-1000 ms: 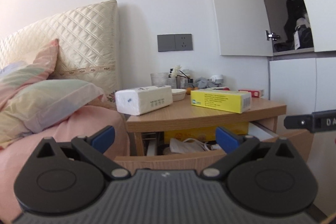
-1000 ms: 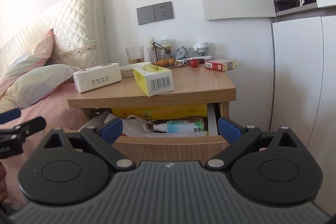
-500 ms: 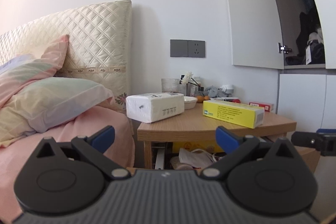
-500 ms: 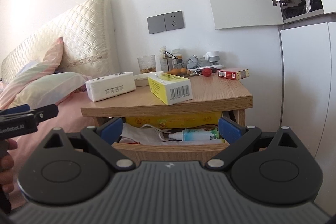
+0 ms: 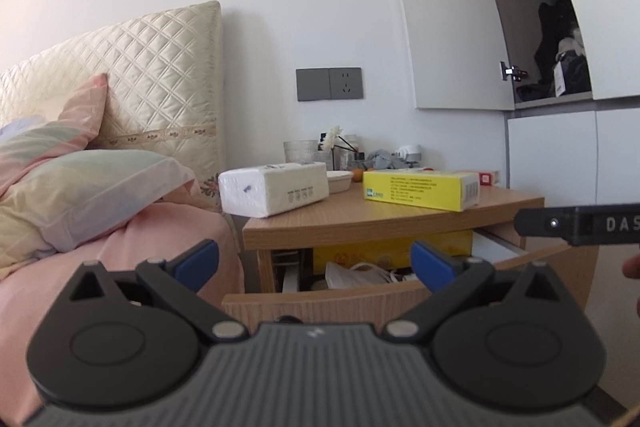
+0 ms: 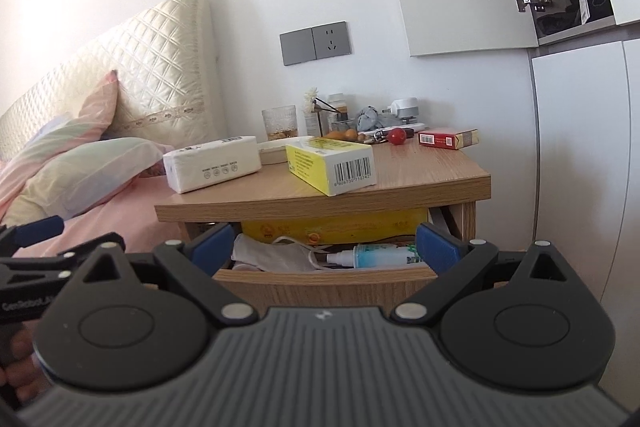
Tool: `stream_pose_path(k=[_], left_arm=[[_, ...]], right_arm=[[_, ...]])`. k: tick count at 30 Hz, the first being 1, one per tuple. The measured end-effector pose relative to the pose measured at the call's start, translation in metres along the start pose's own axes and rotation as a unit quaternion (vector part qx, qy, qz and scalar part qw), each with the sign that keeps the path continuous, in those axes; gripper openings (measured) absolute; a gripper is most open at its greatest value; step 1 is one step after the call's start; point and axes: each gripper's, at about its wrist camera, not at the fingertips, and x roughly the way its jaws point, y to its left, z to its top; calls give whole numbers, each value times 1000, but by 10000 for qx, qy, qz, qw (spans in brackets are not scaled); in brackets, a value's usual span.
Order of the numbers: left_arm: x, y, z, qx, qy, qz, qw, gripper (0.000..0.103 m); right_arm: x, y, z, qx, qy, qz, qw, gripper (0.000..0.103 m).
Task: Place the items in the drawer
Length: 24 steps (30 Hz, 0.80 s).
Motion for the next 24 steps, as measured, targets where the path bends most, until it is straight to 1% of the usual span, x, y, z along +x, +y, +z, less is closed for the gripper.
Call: stream_pose_path(k=[3,7,11,15,16,19,24], left_arm=[[-4,5,0,-78,-43,29,10000,103],[-7,11,3,-163,-62,81,9998,103],[-8,13,5,-183,-62,85,9998,103],[-8,12,6,-164,-28,47,9999,103],[-8,11,6,-145,-6,5,9999,103],[-10,9,7,-123,-11,-98,9999,103],[-11,10,8,-176,6,-108,9998,103]], right_arm=[[0,2,-2,10,-104,85,9999,100],[4,-1,-3,92,-100,83,9999,100],[1,-6,1,219,-197,267,9992,100],[1,-9,8,253,-186,367,9988,100],[1,-10,11,329,-159,416,9985,100],[2,-5,29,158,-27,664,9977,100],[15,1,72,-23,237,915,9955,100]])
